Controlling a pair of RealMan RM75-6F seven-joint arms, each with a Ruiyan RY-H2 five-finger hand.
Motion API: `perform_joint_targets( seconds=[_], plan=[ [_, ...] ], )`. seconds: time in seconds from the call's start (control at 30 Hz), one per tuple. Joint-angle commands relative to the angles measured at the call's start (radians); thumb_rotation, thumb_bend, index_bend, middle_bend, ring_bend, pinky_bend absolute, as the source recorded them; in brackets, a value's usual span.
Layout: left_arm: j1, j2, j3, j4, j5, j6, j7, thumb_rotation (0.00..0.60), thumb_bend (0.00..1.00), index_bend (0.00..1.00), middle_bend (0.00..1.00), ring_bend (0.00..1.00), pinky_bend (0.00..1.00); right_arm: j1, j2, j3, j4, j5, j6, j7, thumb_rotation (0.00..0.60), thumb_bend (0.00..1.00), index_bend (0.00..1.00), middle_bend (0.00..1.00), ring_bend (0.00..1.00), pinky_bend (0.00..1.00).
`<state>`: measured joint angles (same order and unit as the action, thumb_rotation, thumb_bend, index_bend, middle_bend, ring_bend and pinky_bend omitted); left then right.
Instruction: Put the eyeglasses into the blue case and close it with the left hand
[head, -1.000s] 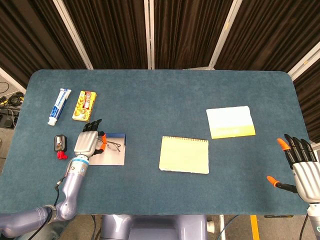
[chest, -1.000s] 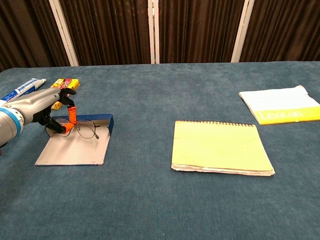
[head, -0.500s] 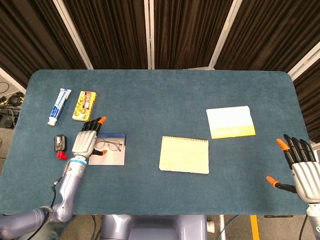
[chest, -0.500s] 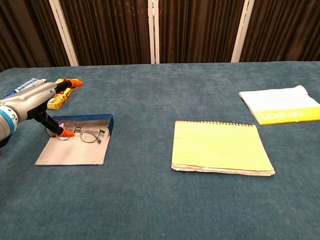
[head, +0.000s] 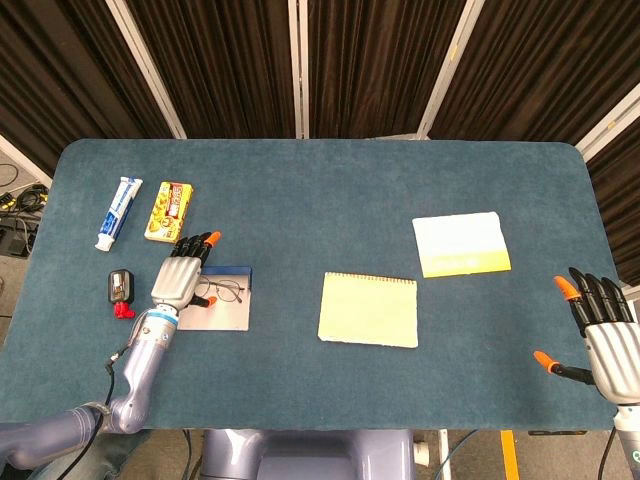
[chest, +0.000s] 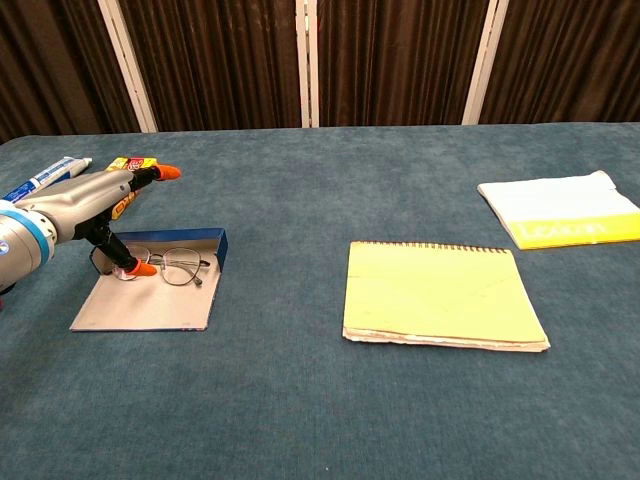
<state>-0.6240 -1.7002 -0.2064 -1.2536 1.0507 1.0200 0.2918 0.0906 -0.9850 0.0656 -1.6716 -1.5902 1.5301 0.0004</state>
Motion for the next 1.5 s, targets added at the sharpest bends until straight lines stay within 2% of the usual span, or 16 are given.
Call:
perform_joint_targets(
  seconds=[0.03, 0.4, 0.83, 1.0, 1.3, 1.5],
  plan=[
    [-0.014, -0.016, -0.003, 0.034, -0.009, -0.022, 0.005, 0.600, 0.07, 0.00, 0.00, 0.00, 0.00, 0.000, -0.001, 0.001, 0.001, 0.002, 0.000, -0.002, 0.600, 0.00, 0.01, 0.00, 0.00, 0.00],
    [-0.043, -0.061, -0.017, 0.118, -0.023, -0.051, 0.013, 0.600, 0.08, 0.00, 0.00, 0.00, 0.00, 0.005, -0.005, 0.005, 0.007, 0.017, -0.012, -0.004, 0.600, 0.00, 0.01, 0.00, 0.00, 0.00],
    [-0.064, -0.071, -0.032, 0.155, -0.025, -0.060, 0.024, 0.600, 0.09, 0.00, 0.00, 0.00, 0.00, 0.007, -0.008, 0.007, 0.009, 0.027, -0.019, -0.008, 0.600, 0.00, 0.01, 0.00, 0.00, 0.00],
    [-0.054, -0.051, -0.030, 0.137, -0.026, -0.062, 0.011, 0.600, 0.09, 0.00, 0.00, 0.00, 0.00, 0.008, -0.009, 0.007, 0.010, 0.030, -0.023, -0.007, 0.600, 0.00, 0.01, 0.00, 0.00, 0.00],
    [-0.005, 0.046, 0.007, 0.042, 0.024, -0.055, -0.059, 0.600, 0.09, 0.00, 0.00, 0.00, 0.00, 0.007, -0.009, 0.005, 0.008, 0.025, -0.020, -0.007, 0.600, 0.00, 0.01, 0.00, 0.00, 0.00],
    [0.004, 0.059, 0.024, 0.040, 0.022, -0.071, -0.063, 0.600, 0.09, 0.00, 0.00, 0.00, 0.00, 0.007, -0.008, 0.003, 0.006, 0.021, -0.018, -0.009, 0.600, 0.00, 0.01, 0.00, 0.00, 0.00]
  ],
)
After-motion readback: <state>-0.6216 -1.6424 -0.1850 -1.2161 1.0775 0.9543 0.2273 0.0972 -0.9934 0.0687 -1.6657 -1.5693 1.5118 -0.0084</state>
